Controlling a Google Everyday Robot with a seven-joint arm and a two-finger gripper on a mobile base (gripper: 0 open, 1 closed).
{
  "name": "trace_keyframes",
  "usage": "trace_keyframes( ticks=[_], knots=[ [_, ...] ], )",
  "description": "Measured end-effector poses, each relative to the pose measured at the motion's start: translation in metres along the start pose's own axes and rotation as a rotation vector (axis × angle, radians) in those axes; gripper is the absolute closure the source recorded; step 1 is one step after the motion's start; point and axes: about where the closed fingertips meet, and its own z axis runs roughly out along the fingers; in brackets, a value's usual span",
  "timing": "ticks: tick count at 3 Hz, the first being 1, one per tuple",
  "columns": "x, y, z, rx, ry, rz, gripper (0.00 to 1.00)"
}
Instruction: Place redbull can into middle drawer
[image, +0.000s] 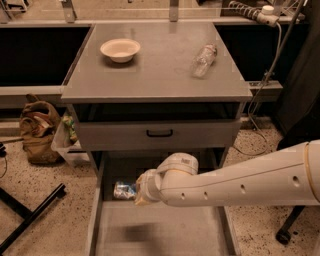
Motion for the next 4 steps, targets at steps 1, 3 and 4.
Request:
trace_keyframes(
  ticks=[1,3,4],
  knots=[
    [0.008,-0.001,0.031,-0.003,-0.019,0.021,1.0],
    [0.031,-0.003,0.047,-0.001,0.032,0.039,1.0],
    [0.068,-0.003,0.077,0.008,0.099,0.091,1.0]
  ],
)
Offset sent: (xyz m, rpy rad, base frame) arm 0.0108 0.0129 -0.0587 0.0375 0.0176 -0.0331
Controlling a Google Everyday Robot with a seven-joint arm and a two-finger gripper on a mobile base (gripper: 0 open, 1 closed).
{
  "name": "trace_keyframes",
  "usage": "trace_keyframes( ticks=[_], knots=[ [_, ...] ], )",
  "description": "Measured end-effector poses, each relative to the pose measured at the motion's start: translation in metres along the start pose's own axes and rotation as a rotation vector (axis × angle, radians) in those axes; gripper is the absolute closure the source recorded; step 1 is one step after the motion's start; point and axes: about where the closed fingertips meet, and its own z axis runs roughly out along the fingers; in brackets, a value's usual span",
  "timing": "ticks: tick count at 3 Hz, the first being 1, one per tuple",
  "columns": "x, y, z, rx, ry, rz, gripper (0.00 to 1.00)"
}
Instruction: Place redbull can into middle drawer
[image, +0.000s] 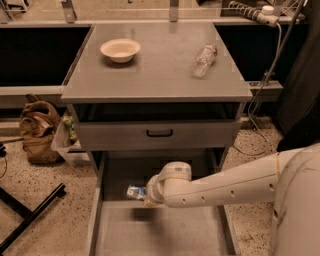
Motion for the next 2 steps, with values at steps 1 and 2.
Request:
trace_keyframes(
  ticks=[1,2],
  knots=[
    [0.023,0.011,0.026,-0.009,0.027,0.046,1.0],
    [0.041,0.029,0.042,-0.039,0.019,0.095,1.0]
  ],
)
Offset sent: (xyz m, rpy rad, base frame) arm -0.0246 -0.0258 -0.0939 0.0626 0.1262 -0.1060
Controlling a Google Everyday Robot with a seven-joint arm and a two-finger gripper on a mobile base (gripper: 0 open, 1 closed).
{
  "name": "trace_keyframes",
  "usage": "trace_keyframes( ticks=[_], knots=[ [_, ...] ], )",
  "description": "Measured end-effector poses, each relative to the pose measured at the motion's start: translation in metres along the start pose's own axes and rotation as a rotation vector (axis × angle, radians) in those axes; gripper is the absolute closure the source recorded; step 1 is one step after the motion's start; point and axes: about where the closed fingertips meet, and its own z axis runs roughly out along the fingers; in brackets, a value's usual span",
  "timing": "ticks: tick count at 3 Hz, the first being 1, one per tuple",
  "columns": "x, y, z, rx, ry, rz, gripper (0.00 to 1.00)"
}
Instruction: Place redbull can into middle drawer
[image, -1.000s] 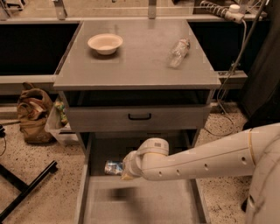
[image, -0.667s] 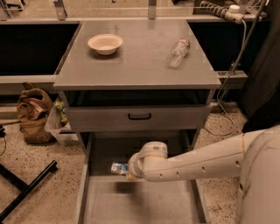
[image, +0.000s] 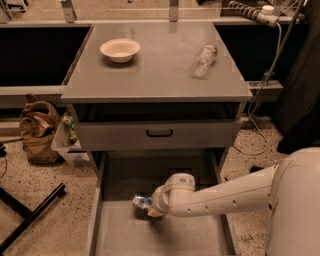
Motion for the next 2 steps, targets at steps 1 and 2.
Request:
trace_keyframes(
  ticks=[1,2],
  knots=[
    [0.006,0.0136,0.0127,-0.038,-0.03,0.018,1.0],
    [0.0053,0.0143,0.0131,-0.04,-0.034,0.018,0.82]
  ],
)
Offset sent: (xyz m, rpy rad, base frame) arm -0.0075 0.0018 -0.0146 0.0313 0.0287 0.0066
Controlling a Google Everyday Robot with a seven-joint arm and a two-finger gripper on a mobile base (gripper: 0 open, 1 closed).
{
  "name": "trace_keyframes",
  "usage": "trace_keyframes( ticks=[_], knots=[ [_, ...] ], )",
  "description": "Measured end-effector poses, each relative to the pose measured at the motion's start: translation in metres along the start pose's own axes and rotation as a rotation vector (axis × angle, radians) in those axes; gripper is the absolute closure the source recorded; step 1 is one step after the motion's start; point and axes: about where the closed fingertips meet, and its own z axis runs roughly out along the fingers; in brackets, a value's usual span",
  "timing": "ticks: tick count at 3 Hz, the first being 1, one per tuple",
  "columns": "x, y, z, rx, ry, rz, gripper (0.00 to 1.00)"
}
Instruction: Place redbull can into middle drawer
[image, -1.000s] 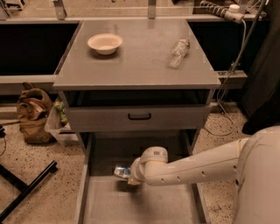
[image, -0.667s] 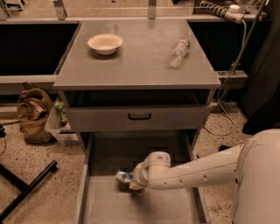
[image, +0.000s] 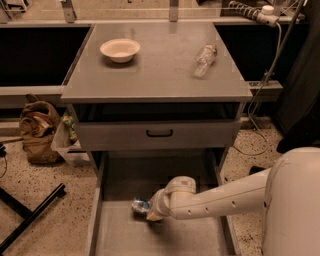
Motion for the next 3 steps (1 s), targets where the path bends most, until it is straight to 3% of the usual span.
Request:
trace_keyframes(
  ticks=[3],
  knots=[
    [0.0,0.0001,0.0001,0.0,0.0,0.0,0.1]
  ],
)
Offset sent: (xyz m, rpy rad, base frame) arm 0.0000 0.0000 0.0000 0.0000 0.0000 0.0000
